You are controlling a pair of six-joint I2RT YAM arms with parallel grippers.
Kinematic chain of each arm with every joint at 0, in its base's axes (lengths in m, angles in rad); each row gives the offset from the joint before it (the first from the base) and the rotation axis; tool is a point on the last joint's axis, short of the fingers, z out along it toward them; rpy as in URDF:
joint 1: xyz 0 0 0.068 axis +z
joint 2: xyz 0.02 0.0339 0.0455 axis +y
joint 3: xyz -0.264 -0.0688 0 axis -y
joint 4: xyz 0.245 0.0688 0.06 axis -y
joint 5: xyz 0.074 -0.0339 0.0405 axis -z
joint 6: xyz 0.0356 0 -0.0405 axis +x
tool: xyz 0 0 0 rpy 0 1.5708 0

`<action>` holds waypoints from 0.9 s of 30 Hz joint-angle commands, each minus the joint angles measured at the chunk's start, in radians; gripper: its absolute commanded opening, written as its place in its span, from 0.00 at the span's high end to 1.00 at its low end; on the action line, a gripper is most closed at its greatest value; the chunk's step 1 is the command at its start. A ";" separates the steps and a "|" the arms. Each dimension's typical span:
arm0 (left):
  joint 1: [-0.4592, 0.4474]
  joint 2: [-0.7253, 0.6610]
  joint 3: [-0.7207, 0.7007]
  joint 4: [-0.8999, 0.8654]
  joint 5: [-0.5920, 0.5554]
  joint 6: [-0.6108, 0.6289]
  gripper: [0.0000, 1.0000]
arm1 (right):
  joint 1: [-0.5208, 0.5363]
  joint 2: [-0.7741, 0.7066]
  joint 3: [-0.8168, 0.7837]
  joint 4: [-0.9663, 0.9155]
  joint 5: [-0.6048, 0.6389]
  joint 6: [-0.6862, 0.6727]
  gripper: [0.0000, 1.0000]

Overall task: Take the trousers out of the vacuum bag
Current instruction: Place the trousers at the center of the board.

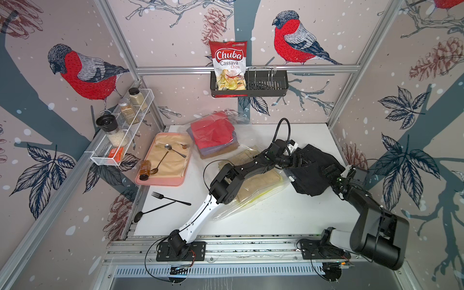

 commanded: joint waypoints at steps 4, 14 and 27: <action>0.024 0.021 0.040 -0.083 -0.045 0.049 0.07 | 0.108 0.044 -0.053 0.062 0.041 0.015 0.03; 0.085 0.037 0.089 -0.110 -0.054 0.065 0.07 | 0.347 0.031 -0.149 0.183 0.071 0.166 0.04; 0.075 -0.112 0.053 -0.137 -0.035 0.106 0.03 | 0.279 -0.257 -0.069 -0.093 0.225 0.053 0.05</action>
